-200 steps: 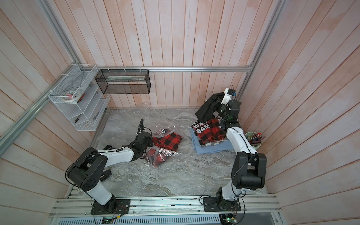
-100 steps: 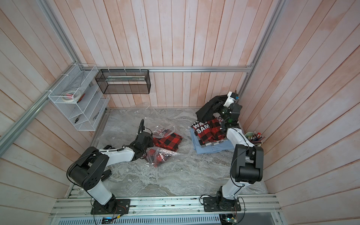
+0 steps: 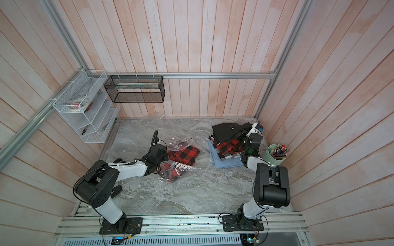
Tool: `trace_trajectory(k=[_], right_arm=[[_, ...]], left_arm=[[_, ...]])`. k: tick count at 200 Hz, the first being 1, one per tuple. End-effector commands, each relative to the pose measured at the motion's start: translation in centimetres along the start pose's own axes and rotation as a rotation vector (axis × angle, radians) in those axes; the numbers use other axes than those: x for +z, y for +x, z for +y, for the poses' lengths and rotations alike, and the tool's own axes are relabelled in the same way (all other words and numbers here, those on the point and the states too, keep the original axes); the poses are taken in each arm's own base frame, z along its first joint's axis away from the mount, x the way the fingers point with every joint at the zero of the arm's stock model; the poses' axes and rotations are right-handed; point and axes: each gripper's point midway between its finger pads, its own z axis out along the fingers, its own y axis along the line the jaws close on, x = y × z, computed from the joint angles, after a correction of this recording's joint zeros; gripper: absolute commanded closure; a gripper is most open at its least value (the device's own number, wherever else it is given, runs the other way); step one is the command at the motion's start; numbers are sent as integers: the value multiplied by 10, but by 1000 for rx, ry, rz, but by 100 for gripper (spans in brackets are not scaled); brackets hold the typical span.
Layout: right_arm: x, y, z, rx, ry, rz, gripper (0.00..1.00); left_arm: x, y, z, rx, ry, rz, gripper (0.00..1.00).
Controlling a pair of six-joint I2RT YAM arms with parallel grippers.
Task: Take the shirt out of the vacuum bag
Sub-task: Place the shirt at the center of the board.
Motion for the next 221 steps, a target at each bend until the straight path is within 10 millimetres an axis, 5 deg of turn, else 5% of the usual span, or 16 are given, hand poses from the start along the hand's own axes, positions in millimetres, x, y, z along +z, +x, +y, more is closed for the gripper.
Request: trace_trajectory(k=[1,34,81,113,127,172,221], right_arm=[[-16,-17,0,13,26,-100,100],[-31,0,-10,27,69,-68,100],[-45,46,-63,68,280,31,100],[-49,68,-81,64,358,106,100],[-52,67,-80,64,357,103,100],[-66,52,-63,56,332,63,56],[-82,26,-16,-19,254,10,45]], left_arm=[[3,15,3,21,3,44,100],[2,14,3,16,3,40,100],[-2,9,-2,8,19,30,100],[-5,4,-6,11,21,25,100],[-7,2,-9,16,23,22,100],[-17,-12,-24,16,55,-10,100],[-28,-30,-47,25,95,-42,100]])
